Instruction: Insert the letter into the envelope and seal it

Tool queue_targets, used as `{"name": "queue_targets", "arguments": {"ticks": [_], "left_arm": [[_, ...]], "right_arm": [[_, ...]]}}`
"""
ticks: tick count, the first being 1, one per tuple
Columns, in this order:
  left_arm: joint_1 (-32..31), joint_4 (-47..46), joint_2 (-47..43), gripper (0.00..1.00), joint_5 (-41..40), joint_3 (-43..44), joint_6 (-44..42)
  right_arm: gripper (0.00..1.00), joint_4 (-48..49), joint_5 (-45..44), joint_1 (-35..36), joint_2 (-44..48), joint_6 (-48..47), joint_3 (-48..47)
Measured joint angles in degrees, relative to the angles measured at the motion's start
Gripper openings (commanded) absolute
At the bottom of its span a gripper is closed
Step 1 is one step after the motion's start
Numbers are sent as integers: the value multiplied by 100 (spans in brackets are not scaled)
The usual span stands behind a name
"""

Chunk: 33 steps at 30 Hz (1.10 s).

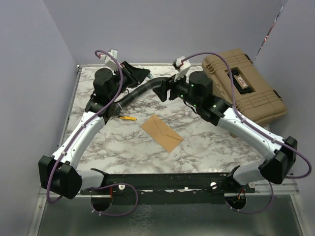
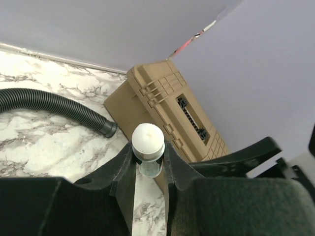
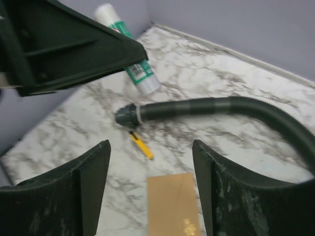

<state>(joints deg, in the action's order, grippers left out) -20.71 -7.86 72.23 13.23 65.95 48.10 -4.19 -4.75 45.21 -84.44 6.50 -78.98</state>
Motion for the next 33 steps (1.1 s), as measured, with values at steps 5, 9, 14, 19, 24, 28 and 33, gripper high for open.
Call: {"name": "queue_targets", "arguments": {"ticks": [5, 9, 14, 19, 24, 28, 33], "left_arm": [[186, -415, -17, 0, 811, -107, -313], [205, -931, -24, 0, 1777, -149, -455], [197, -1469, -92, 0, 2754, -149, -494], [195, -1825, -153, 0, 3427, -149, -479], [184, -2015, -173, 0, 3705, -149, -431], [181, -2107, -190, 0, 3775, -170, -363], [151, -2129, -205, 0, 3766, -221, -249]], "right_arm": [[75, 435, 1305, -476, 772, 1198, 426], [76, 1259, 2378, -1086, 887, 2341, 839], [72, 2184, 3403, -1303, 686, 3436, 1298], [57, 3195, 4334, -1303, 437, 4070, 1401], [37, 4419, 5093, -1303, 146, 4745, 1401], [20, 4946, 5403, -1303, -72, 5049, 1401], [5, 5066, 5606, -1311, -131, 4942, 1390]]}}
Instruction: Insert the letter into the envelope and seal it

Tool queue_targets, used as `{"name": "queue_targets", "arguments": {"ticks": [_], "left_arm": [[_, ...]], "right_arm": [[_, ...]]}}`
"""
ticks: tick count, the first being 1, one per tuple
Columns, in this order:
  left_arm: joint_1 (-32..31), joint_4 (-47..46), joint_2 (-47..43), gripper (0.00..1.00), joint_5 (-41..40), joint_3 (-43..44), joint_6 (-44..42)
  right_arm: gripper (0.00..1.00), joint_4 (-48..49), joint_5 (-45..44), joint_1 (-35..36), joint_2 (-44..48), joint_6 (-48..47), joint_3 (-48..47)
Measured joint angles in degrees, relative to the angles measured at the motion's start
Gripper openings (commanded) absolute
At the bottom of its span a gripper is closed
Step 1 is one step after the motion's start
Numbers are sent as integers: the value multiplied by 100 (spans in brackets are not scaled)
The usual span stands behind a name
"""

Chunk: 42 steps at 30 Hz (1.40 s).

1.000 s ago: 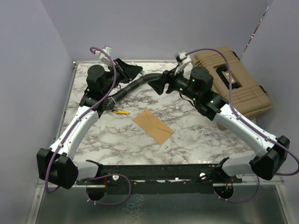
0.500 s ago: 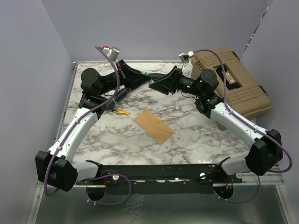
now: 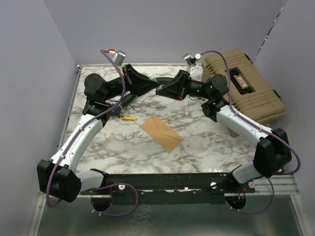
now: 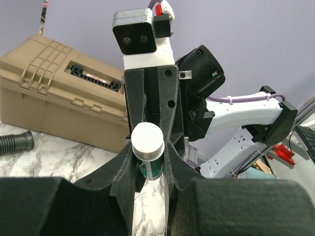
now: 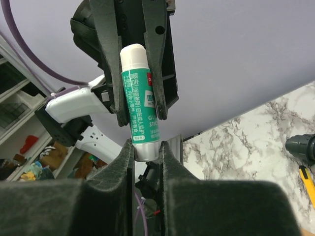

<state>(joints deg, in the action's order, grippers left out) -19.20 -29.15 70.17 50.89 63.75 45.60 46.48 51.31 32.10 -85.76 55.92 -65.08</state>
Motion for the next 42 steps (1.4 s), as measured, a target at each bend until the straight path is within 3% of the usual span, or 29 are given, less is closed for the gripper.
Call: {"name": "queue_targets", "arguments": {"ticks": [4, 8, 14, 20, 21, 23, 25, 28, 37, 42], "left_arm": [[0, -63, 0, 0, -127, -57, 31], [0, -164, 0, 0, -695, -155, 70], [-37, -293, -9, 0, -1845, -415, 74], [-199, -160, 2, 0, -2691, -704, 197], [-227, -133, 4, 0, -2804, -752, 210], [-258, -103, 4, 0, -2983, -817, 234], [-278, 2, 4, 0, -3139, -846, 260], [-376, 199, -11, 0, -3230, -848, 319], [-450, 704, -63, 0, -3084, -837, -177], [-450, 835, -280, 0, -2581, -837, -944]], "right_arm": [[0, -520, 4, -2, 0, -636, -214], [0, -1840, -575, 188, 7, -1891, -748], [0, -3659, -3606, 1320, 9, -3709, -1427], [0, -4164, -5895, 1869, -48, -4334, -1491], [3, -4258, -6113, 1923, -83, -4358, -1528], [30, -4389, -6411, 2000, -168, -4402, -1611], [55, -4430, -6406, 2006, -195, -4474, -1626], [70, -4299, -5930, 1923, -44, -4710, -1316], [75, -4369, -3888, 1325, 708, -4675, -975], [75, -4513, -3436, 863, 1255, -4474, -953]]}}
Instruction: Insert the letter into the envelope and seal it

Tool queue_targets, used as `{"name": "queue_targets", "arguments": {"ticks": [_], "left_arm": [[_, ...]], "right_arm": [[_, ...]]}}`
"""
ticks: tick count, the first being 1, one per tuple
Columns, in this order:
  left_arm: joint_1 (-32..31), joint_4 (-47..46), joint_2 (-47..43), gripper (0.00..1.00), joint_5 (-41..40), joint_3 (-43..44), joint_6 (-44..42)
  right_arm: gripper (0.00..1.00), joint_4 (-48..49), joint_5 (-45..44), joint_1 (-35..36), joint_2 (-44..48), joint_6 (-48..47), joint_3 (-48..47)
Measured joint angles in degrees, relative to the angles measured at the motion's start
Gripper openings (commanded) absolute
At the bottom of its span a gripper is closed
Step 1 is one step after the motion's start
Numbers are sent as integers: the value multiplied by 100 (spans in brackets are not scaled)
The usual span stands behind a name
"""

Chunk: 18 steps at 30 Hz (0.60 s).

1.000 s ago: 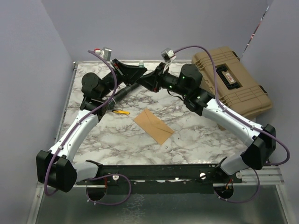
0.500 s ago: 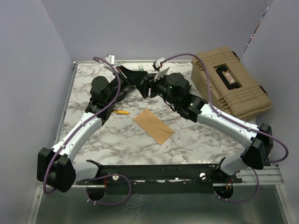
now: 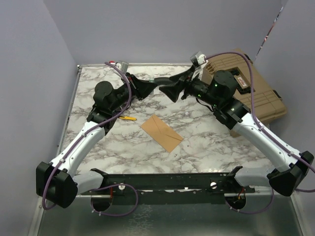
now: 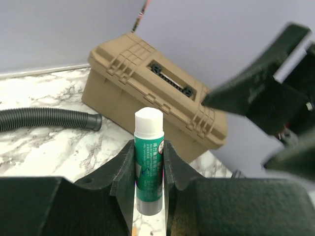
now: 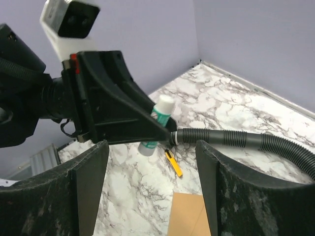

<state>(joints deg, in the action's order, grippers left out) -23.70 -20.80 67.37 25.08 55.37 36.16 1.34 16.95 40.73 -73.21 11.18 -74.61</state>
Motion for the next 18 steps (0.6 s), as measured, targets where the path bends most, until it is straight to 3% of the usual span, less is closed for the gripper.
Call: {"name": "queue_targets", "arguments": {"ticks": [4, 8, 13, 18], "left_arm": [[0, 0, -83, 0, 793, 118, -483], [-4, 199, -70, 0, 1484, 450, -866], [-4, 345, -66, 0, 1762, 601, -1113], [-4, 396, 55, 0, 1814, 601, -1139]], "right_arm": [[74, -219, 122, -278, 98, 568, -144], [70, -763, 267, -363, -433, 1502, -1016], [62, -1099, 570, -363, -879, 2363, -1491], [50, -1434, 684, -363, -1056, 2645, -1497]]}}
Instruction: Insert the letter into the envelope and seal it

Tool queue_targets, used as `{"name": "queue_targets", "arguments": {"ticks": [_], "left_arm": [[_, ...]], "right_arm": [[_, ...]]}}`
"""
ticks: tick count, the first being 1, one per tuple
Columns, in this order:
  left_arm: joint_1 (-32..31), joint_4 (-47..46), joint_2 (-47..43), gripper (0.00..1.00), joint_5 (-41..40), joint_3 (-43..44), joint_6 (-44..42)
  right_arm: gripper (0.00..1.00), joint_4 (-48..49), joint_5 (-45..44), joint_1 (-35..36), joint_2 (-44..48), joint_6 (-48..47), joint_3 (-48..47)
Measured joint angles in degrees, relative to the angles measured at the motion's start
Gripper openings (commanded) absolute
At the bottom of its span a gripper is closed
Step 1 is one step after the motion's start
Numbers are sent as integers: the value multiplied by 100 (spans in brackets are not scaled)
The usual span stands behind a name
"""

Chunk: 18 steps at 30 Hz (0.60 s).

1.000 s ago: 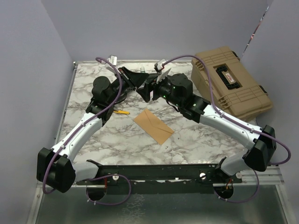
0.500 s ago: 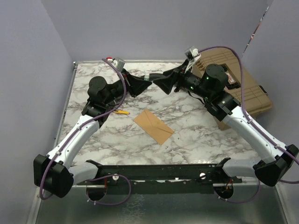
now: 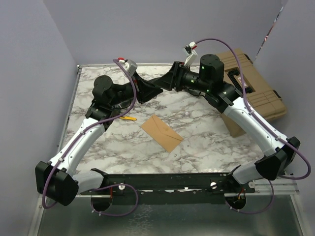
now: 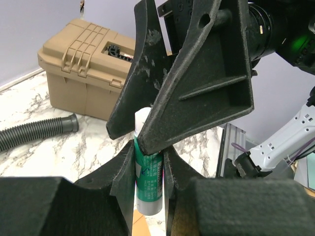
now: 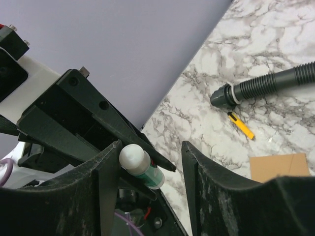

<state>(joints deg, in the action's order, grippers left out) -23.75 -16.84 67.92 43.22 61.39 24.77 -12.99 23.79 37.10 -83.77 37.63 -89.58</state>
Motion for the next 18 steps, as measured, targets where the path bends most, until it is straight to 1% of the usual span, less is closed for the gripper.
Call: {"name": "queue_targets", "arguments": {"ticks": [3, 6, 7, 9, 11, 13, 16, 18], "left_arm": [[0, 35, 46, 0, -4, 0, 17], [0, 79, 57, 0, -13, 0, 68], [0, 109, 59, 2, -17, 0, 81], [0, 146, 61, 11, -31, 0, 149], [0, 195, 63, 21, -66, 0, 201], [0, 254, 66, 27, -98, 0, 219], [0, 372, 66, 36, -116, 4, 223], [0, 457, 66, 40, -116, 4, 212]], "right_arm": [[37, -107, 66, 0, -35, 35, -4], [17, -149, 144, 0, -37, 37, -24], [13, -157, 160, 0, -37, 42, -37], [10, -199, 155, 0, -37, -9, -48], [9, -216, 111, 0, -46, -7, -48], [7, -234, -2, 0, -44, 28, -33], [7, -186, -153, 2, -13, 168, 66], [7, -168, -184, 0, -11, 310, 103]]}}
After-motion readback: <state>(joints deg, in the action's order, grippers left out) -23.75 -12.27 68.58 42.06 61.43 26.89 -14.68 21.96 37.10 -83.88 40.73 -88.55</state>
